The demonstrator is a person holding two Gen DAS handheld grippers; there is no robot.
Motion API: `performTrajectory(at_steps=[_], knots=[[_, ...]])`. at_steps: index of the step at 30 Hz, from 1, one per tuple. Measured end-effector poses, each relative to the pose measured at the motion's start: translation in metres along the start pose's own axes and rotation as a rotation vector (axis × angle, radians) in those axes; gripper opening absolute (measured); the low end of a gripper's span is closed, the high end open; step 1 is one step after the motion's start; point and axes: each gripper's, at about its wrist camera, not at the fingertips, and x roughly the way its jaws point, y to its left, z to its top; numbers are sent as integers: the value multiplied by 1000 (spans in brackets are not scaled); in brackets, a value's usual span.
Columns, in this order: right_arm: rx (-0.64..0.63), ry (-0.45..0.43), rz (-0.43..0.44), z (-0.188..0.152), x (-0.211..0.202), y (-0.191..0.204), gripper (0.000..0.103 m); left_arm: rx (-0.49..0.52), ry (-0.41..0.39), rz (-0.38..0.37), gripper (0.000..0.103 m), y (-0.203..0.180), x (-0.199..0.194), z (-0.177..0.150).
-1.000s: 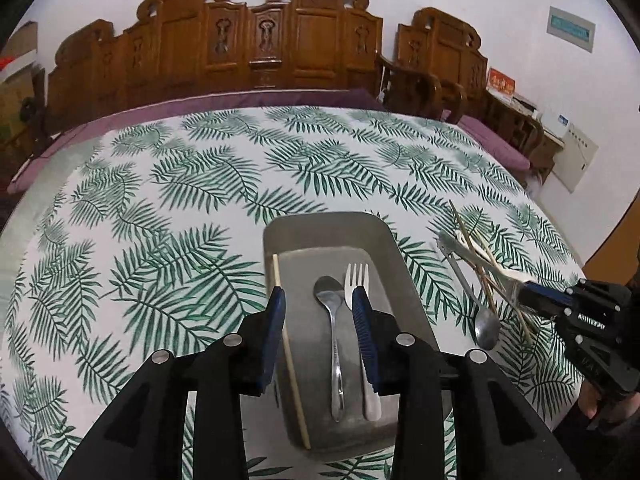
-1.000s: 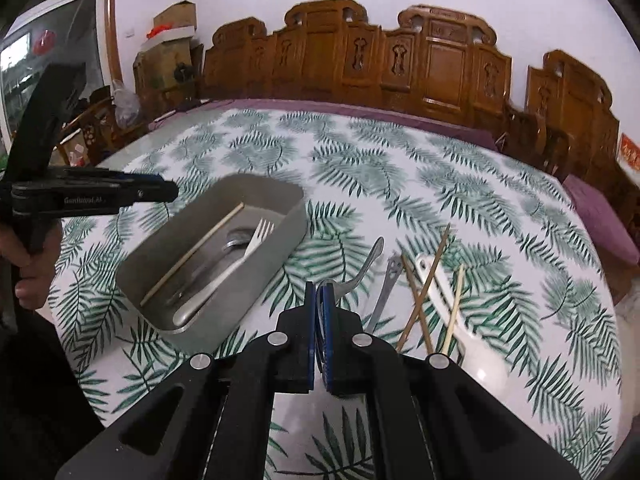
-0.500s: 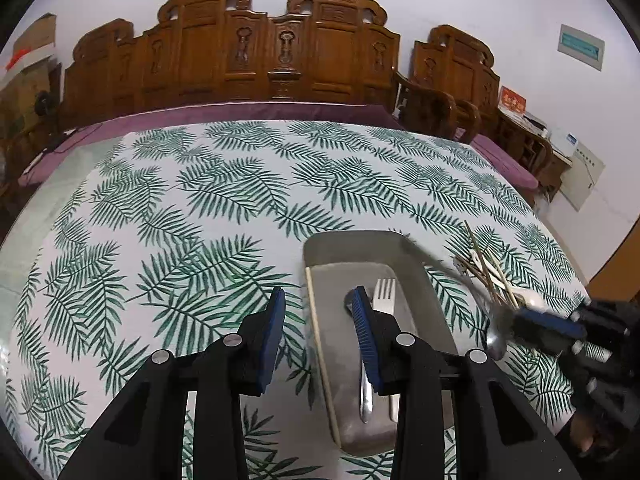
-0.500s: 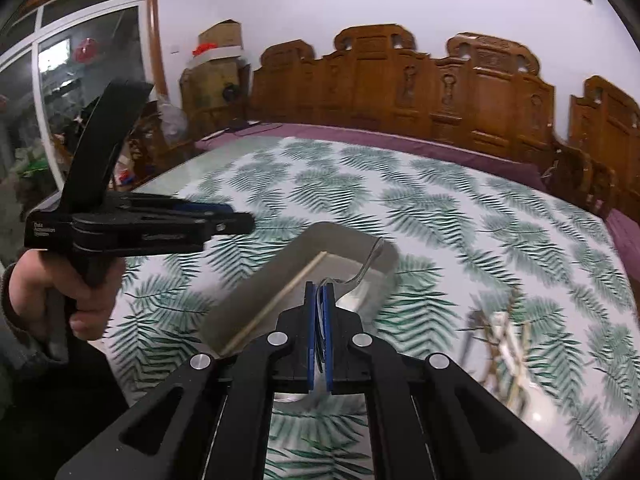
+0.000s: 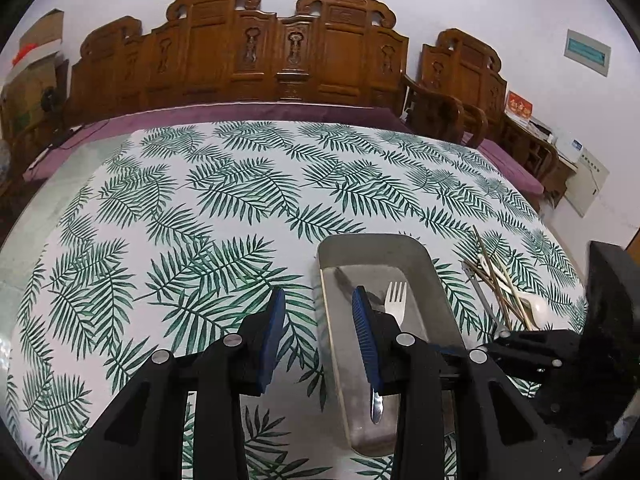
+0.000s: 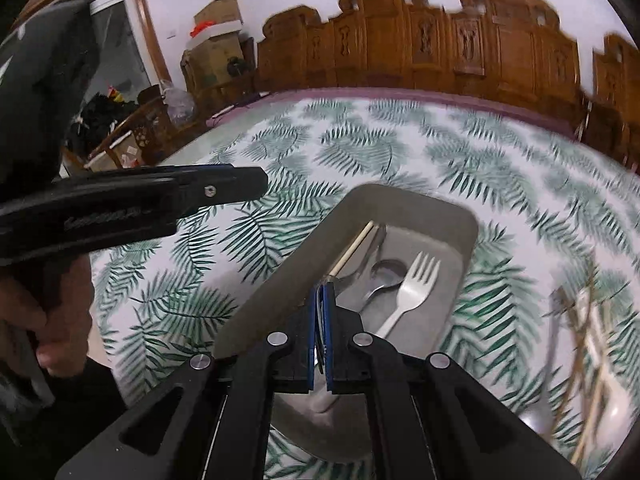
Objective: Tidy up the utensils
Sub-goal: 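Lower the right tool into the grey tray and release the held utensil, then move the right tool to the pile and grasp a wooden chopstick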
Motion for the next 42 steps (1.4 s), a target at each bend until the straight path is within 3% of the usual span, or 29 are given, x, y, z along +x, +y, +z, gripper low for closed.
performTrajectory(at_steps=[6,12,17,21,31,32,33,40,42], knots=[[13,65,11,-5,19,4,5,-1,-2,-3,32,1,-1,-1],[-29,27,3,-3,2,7,6,1,-3,-6,33,-2,-1,0],[-31,-18,-49,-5,-33,-15,6,10,-12,-22,33,-12,-2,1],[-10,-50,-134,-12,-68,-49,6,27,-12,-44,42,-27,-1,1],[55,-61,-362,-39,-116,-133,6,93,-3,-103,52,-73,7,-2],[67,-55,-374,-43,-117,-141,6,100,-2,-105,62,-78,9,-2],[79,-50,-379,-47,-117,-147,6,105,-5,-109,66,-80,9,-3],[115,8,-407,-68,-97,-165,6,154,0,-136,72,-109,13,-10],[120,24,-406,-72,-91,-167,12,165,4,-142,72,-117,14,-12]])
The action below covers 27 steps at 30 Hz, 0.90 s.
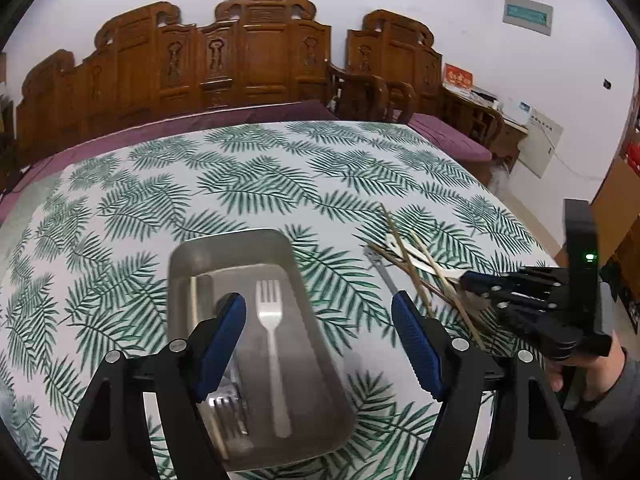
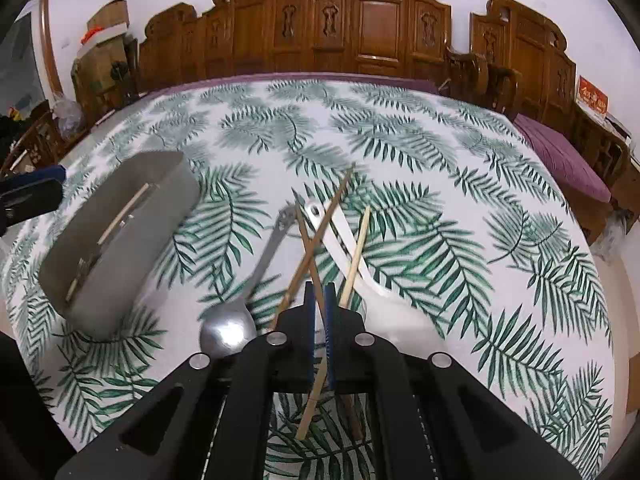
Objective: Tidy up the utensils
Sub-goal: 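Move the right tool to the pile and grasp a wooden chopstick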
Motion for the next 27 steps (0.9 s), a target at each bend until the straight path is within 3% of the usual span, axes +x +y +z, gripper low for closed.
performTrajectory(at_steps=[2,11,15,27], knots=[[9,19,-6,-3,7,-3,18,7,4,-6,72,-6,2,-1],[69,79,11,-7,25,-14,18,51,39,-8,72,-29,16,-10],[64,85,26,-7,25,-13,7,58,47,-7,72,-35,21,-13],[108,-15,73,4,0,-36,6,74,82,-11,72,-57,29,-13]])
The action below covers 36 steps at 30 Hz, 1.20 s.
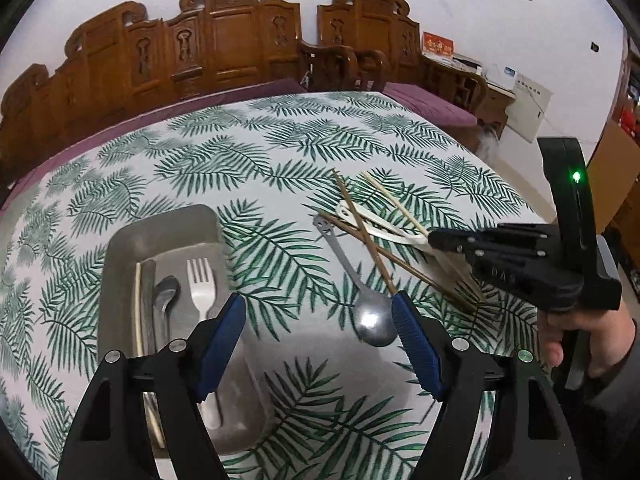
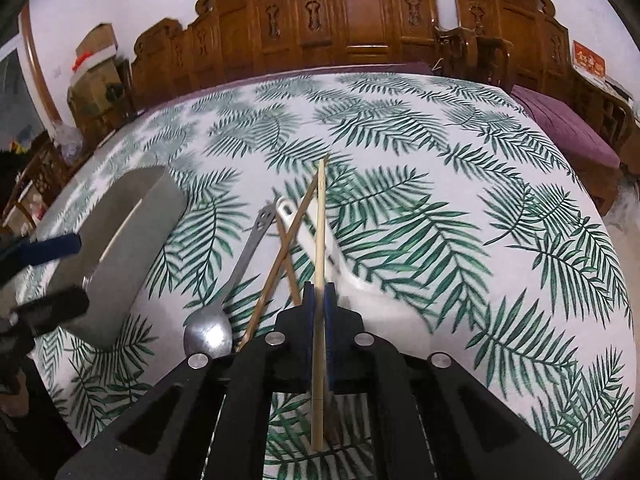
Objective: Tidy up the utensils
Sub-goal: 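Move the right tool to the pile and grasp a wooden chopstick, then grasp the smiley-face metal spoon with the left tool while the right tool holds the chopstick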
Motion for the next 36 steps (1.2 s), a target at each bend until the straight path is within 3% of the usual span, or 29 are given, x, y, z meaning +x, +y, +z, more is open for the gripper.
performTrajectory(at_steps=[6,17,21,28,29,32,36], knots=[[13,-24,-2,5,-4,-13,6,42,45,28,71,-17,17,4],[40,-30,11,6,-7,-28,6,63,147,53,51,-43,76,17],[35,-32,26,5,-8,-28,6,43,190,64,40,-39,94,21],[39,-24,32,3,-7,-25,6,-41,257,65,38,-27,116,26],[44,-19,33,3,-6,-25,6,-45,265,64,35,-27,117,27],[30,-4,22,1,-1,-20,6,-39,281,65,12,-28,118,29],[27,-8,22,-2,-3,-17,6,-45,309,51,5,-22,115,26]])
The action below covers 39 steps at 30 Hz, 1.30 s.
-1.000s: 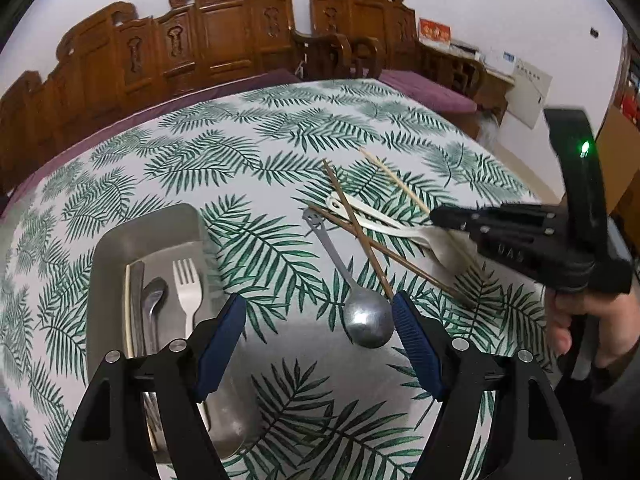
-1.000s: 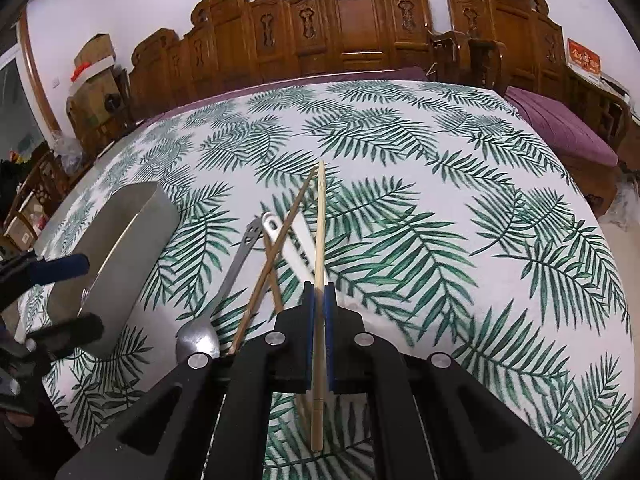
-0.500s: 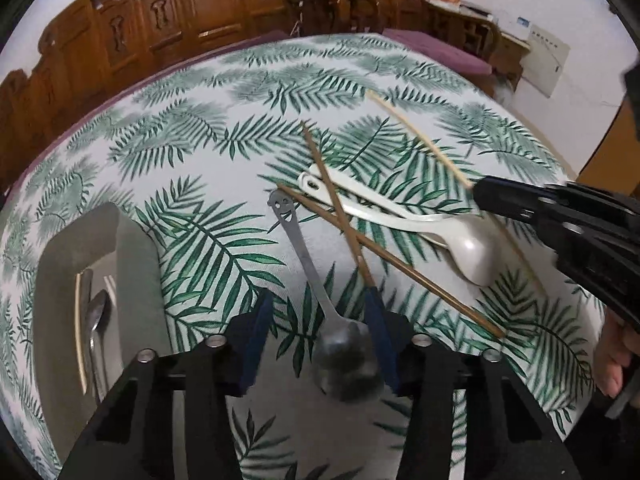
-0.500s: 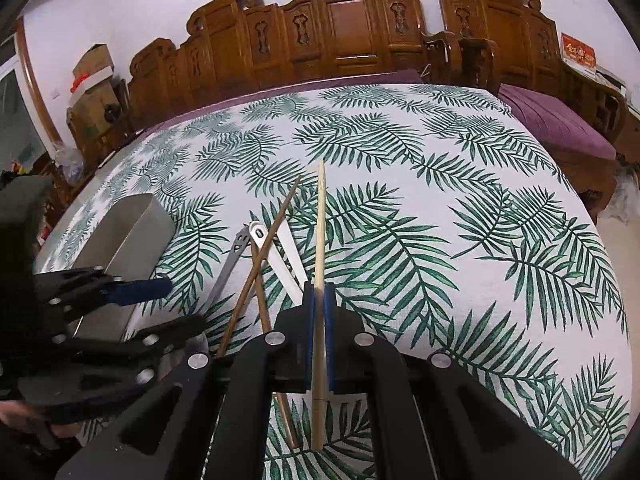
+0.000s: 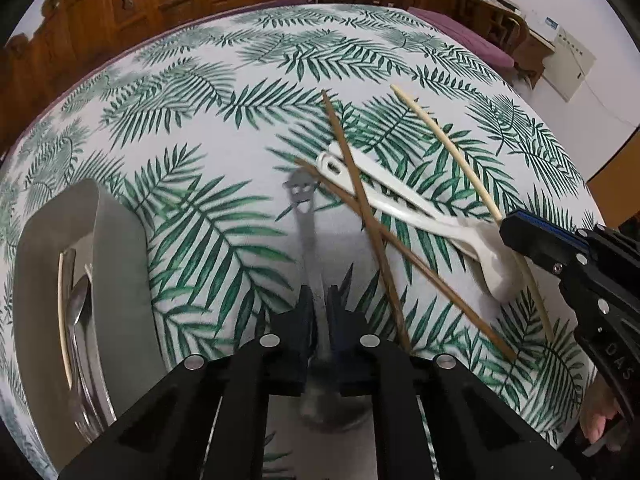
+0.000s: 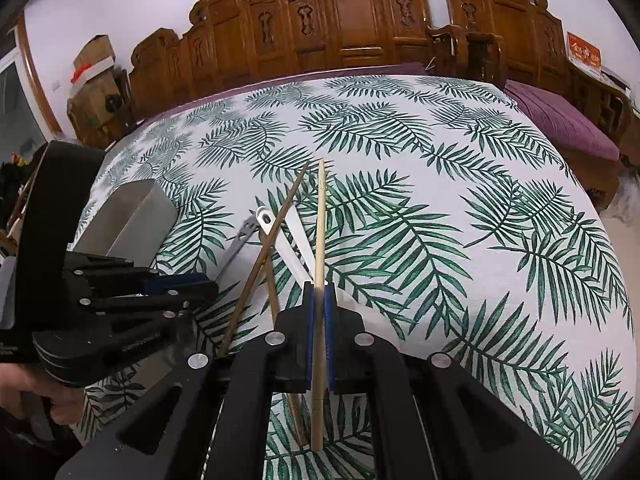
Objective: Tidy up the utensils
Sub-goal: 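Grasp the smiley-face metal spoon with the left tool while the right tool holds the chopstick, then lower the smiley-face spoon into the grey tray with the left tool and release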
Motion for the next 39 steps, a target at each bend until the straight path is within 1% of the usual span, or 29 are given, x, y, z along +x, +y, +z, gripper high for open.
performTrajectory(at_steps=[4,9,14,22,26,34,39], knots=[[20,24,13,-7,0,0,6,-10,14,-5,5,9,-12,-11],[32,28,11,-7,-8,4,6,-15,-13,-12,5,13,-37,-22],[24,3,4,0,-30,13,6,-6,-46,-22,5,17,-67,-30],[-14,-52,8,22,-78,41,6,4,-114,-27,5,20,-120,-34],[-36,-56,7,31,-91,54,6,3,-134,-36,5,26,-140,-34],[-60,-37,41,45,-95,70,6,-14,-143,-72,5,45,-153,-26],[-93,-42,65,55,-91,86,6,-16,-136,-62,5,62,-149,-21]])
